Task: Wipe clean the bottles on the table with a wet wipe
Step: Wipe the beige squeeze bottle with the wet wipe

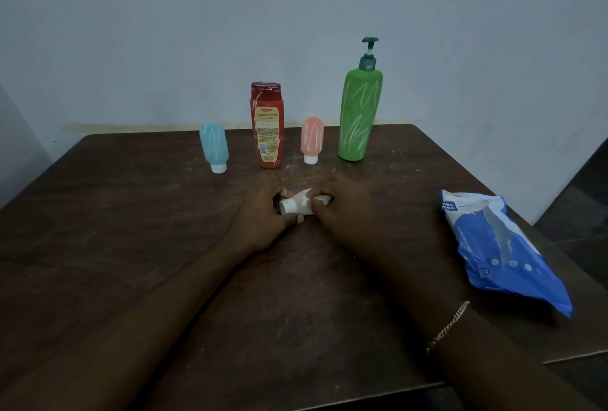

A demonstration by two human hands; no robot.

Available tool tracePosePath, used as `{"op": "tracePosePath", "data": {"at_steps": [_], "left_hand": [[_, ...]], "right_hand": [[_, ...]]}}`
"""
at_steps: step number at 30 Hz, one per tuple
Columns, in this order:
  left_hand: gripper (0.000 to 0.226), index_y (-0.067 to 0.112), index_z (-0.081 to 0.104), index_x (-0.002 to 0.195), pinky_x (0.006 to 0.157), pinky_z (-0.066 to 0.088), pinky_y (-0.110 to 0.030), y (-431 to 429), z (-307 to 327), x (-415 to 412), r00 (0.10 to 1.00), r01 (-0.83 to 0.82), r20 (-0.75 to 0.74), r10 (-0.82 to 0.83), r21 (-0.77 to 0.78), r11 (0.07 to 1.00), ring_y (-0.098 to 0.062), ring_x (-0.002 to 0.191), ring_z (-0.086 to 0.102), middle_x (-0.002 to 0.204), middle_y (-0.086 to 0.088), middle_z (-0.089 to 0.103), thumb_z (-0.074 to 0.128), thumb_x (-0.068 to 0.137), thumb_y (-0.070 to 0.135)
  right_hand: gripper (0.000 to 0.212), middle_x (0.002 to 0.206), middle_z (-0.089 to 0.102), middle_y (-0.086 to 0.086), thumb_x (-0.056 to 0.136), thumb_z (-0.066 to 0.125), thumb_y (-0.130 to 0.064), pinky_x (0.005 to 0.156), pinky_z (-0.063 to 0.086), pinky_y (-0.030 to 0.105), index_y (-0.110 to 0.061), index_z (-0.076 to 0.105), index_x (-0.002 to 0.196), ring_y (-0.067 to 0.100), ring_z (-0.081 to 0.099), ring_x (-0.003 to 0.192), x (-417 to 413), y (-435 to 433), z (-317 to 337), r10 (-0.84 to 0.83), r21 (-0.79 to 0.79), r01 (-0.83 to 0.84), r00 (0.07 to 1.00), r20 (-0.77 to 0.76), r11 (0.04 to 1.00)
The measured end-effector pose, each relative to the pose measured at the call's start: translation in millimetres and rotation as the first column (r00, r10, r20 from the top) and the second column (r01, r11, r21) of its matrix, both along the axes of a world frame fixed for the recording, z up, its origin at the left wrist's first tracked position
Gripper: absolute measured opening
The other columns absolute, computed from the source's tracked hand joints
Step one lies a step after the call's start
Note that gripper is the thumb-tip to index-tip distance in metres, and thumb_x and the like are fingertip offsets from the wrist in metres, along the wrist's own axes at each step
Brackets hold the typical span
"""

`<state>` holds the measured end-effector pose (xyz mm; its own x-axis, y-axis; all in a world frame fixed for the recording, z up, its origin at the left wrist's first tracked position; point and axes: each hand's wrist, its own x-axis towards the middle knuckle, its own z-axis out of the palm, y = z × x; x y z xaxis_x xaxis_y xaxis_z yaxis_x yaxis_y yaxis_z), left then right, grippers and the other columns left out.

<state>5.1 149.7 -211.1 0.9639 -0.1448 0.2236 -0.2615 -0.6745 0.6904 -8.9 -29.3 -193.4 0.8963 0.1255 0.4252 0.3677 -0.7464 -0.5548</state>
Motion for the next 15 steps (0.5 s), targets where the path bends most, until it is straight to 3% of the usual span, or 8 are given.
{"op": "tracePosePath", "data": {"at_steps": [2,6,8,12,15], "left_hand": [[0.046,0.023,0.058,0.108,0.076,0.051,-0.028,0.1,-0.7,0.9,1.0,-0.002,-0.008,0.002,-0.011,1.0,-0.008,0.092,0.057,0.104,0.007,0.06,0.086,0.073,0.031],[0.046,0.022,0.058,0.109,0.08,0.054,-0.033,-0.5,0.1,-0.1,1.0,0.008,-0.005,-0.008,-0.012,1.0,-0.01,0.092,0.058,0.104,0.007,0.061,0.086,0.073,0.03],[0.045,0.023,0.058,0.108,0.079,0.054,-0.032,-0.2,-0.3,0.0,1.0,0.012,0.0,-0.012,-0.019,1.0,-0.009,0.091,0.058,0.104,0.007,0.06,0.086,0.073,0.029],[0.046,0.024,0.058,0.109,0.077,0.053,-0.029,0.9,-1.1,1.4,1.0,0.01,-0.011,-0.01,-0.019,1.0,-0.008,0.09,0.058,0.103,0.009,0.059,0.086,0.073,0.03],[0.046,0.024,0.058,0.108,0.076,0.052,-0.028,0.4,-0.9,1.9,1.0,0.012,-0.009,-0.012,-0.014,1.0,-0.007,0.089,0.057,0.101,0.011,0.059,0.086,0.073,0.031]], "right_hand": [[0.012,0.103,0.068,-0.001,0.084,0.07,-0.015,0.082,0.041,0.019,-0.014,0.077,0.095,0.005,0.055,0.092,-3.8,-2.1,-4.0,0.031,-0.029,-0.031,1.0,0.001,0.999],[0.009,0.091,0.071,0.005,0.082,0.072,-0.013,0.079,0.048,0.03,-0.012,0.078,0.088,0.01,0.058,0.081,3.1,-22.7,-7.1,-0.08,0.022,0.079,0.996,0.028,0.997],[0.013,0.094,0.071,0.006,0.082,0.073,-0.013,0.079,0.047,0.027,-0.012,0.078,0.093,0.011,0.059,0.084,6.9,-19.2,-4.0,-0.085,0.055,0.083,0.996,0.036,0.995],[0.013,0.102,0.071,0.004,0.082,0.073,-0.013,0.079,0.037,0.016,-0.013,0.078,0.094,0.007,0.057,0.091,3.1,-5.8,-7.1,-0.002,-0.023,0.002,1.0,0.026,1.0],[0.009,0.092,0.073,0.005,0.081,0.072,-0.014,0.075,0.043,0.021,-0.011,0.079,0.088,0.013,0.064,0.086,4.2,-22.6,-8.6,-0.054,0.013,0.054,0.999,0.004,0.998]]}}
